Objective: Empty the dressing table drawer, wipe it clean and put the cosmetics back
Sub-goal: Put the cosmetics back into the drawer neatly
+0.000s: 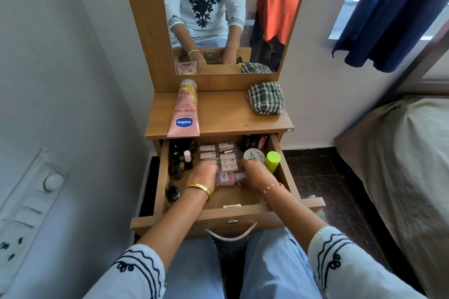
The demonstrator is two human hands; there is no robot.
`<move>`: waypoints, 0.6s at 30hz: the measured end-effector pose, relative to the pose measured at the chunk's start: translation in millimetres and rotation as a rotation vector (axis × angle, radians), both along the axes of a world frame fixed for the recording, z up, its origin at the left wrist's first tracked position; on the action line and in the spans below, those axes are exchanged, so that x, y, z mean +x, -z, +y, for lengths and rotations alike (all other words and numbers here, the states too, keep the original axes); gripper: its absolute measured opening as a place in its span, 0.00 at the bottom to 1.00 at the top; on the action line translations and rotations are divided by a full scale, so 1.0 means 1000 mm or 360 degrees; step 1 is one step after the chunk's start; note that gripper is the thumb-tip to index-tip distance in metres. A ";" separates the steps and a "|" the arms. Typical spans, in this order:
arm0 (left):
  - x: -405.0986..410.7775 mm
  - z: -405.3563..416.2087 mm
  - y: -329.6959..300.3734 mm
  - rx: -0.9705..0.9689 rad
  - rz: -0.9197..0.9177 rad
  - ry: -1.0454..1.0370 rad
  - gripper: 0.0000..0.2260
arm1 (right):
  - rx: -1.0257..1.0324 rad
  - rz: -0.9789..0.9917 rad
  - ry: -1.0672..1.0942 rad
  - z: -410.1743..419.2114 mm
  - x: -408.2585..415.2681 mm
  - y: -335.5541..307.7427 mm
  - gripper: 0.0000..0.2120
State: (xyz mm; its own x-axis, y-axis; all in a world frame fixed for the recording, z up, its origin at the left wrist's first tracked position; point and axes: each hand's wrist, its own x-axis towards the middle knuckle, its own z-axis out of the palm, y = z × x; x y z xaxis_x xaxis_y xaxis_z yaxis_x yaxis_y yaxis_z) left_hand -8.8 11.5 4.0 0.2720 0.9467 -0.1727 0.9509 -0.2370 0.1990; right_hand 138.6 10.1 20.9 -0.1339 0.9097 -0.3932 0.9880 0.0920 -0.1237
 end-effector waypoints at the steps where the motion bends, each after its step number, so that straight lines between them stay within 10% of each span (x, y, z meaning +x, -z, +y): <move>1: -0.001 -0.001 0.000 0.0012 -0.0034 -0.0024 0.11 | 0.0038 0.0040 0.0034 -0.001 0.000 -0.001 0.21; 11: -0.013 -0.014 -0.045 0.0707 -0.1081 -0.0382 0.06 | 0.0964 0.0730 0.0172 -0.004 -0.016 -0.038 0.08; 18: -0.043 0.017 -0.066 0.0915 -0.1050 -0.0676 0.13 | 0.0464 0.1165 0.0492 0.038 -0.071 -0.082 0.11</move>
State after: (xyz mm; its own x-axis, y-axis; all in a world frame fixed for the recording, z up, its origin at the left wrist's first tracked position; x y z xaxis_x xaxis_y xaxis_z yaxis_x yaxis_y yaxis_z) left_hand -52.2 28.4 70.0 -0.2353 0.8805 0.4116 0.7185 -0.1276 0.6837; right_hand 68.1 48.0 102.6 0.0080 0.9988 -0.0478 0.6540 -0.0414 -0.7553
